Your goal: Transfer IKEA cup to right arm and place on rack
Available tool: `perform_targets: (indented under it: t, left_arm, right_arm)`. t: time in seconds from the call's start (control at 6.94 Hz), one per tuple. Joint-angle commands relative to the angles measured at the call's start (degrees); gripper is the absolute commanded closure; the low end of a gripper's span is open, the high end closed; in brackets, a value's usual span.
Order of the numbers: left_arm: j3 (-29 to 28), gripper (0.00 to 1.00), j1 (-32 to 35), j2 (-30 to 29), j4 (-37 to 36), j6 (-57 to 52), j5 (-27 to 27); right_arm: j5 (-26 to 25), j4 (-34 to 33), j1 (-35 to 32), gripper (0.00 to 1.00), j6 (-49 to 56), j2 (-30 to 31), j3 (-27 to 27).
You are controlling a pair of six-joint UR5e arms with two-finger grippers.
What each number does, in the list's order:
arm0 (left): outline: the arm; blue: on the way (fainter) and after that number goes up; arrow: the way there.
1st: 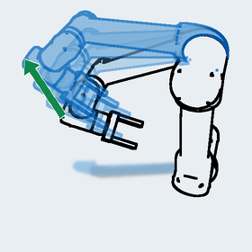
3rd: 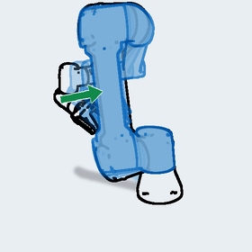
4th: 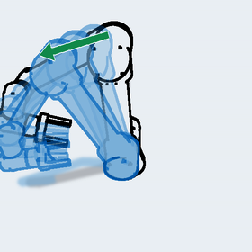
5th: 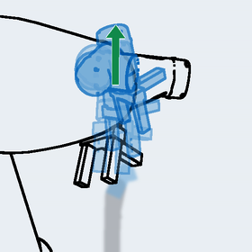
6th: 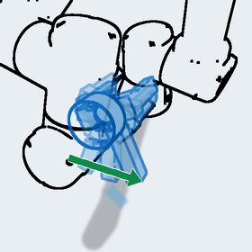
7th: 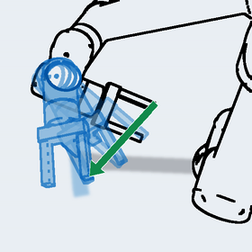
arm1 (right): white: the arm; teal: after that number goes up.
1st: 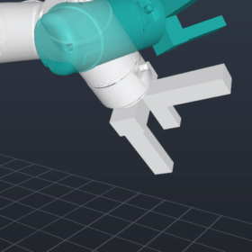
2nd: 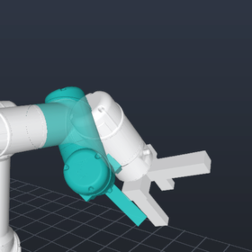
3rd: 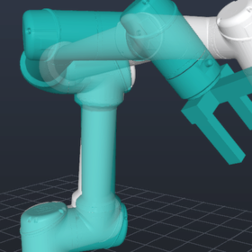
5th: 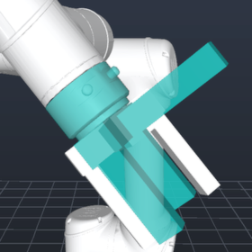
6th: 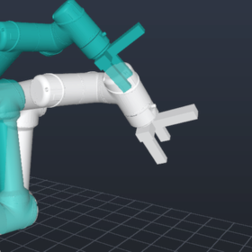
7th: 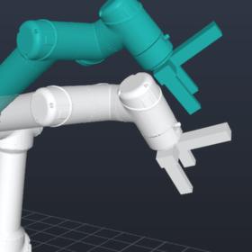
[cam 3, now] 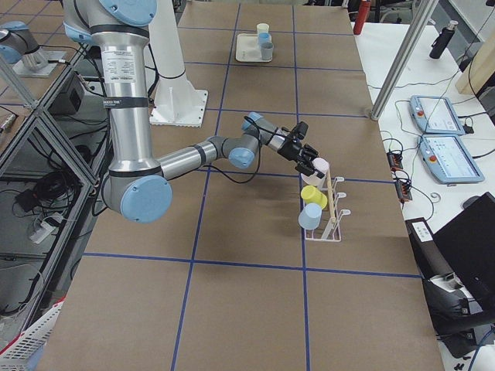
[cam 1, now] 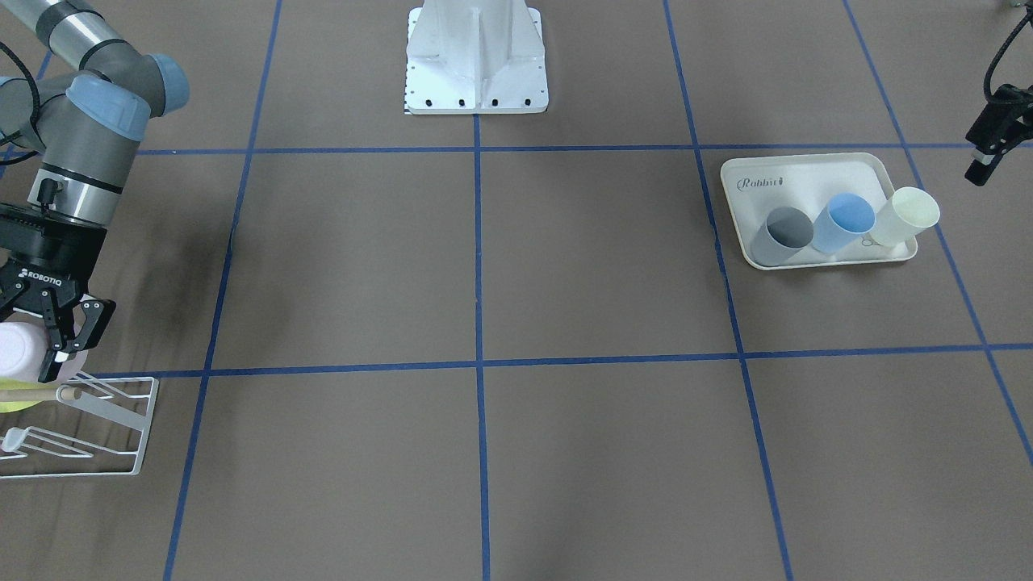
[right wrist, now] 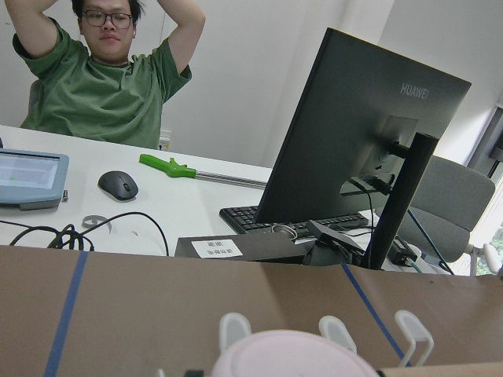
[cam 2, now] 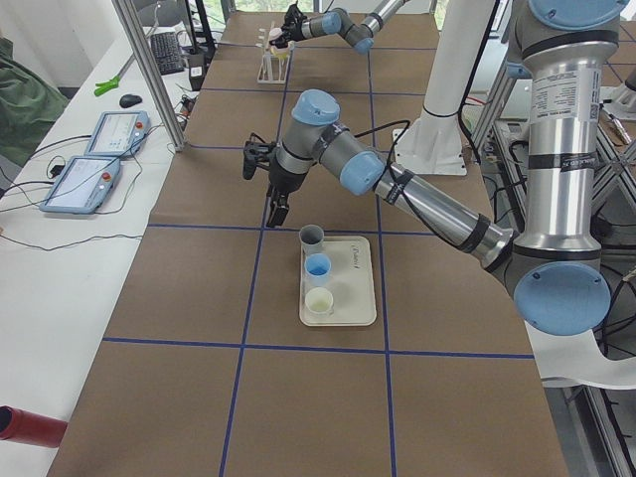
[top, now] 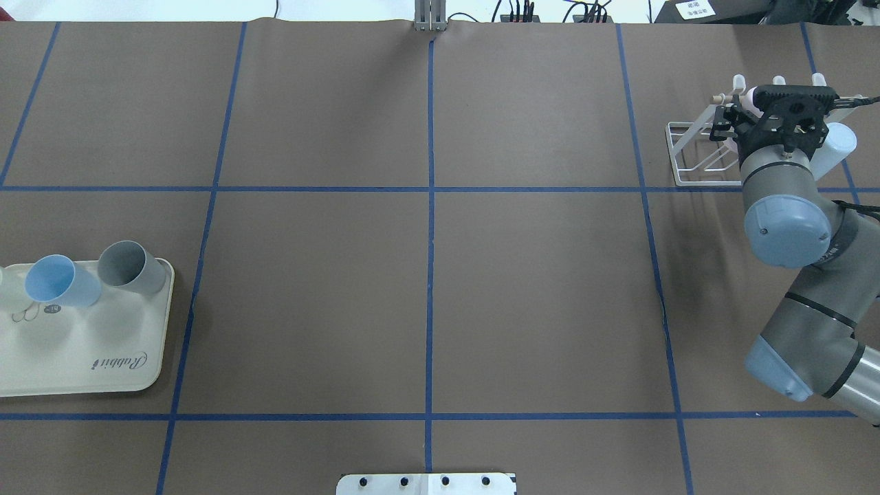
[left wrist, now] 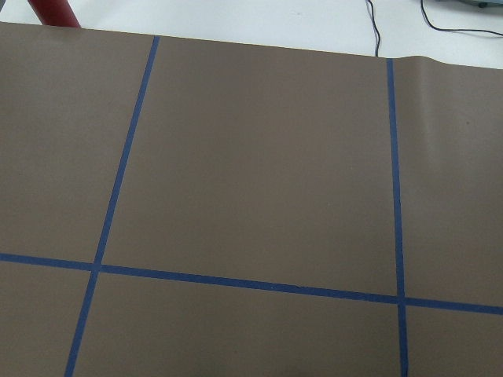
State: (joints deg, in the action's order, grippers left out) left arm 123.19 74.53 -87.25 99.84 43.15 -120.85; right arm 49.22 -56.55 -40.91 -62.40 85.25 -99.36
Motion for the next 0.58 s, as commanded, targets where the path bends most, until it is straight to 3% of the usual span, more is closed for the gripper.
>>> perform_targets:
  t: [0.0, 0.43]
  left_arm:
    - [0.0, 0.0, 0.0, 0.1, 0.0, 0.0, 0.0]
    - [0.0, 0.0, 0.0, 0.0, 0.0, 0.0, -0.1]
  right_arm:
    - [-0.1, 1.3, 0.1, 0.01, -0.2, 0.1, 0.7]
    - [1.4, 7.2, 0.0, 0.0, 0.2, 0.1, 1.9]
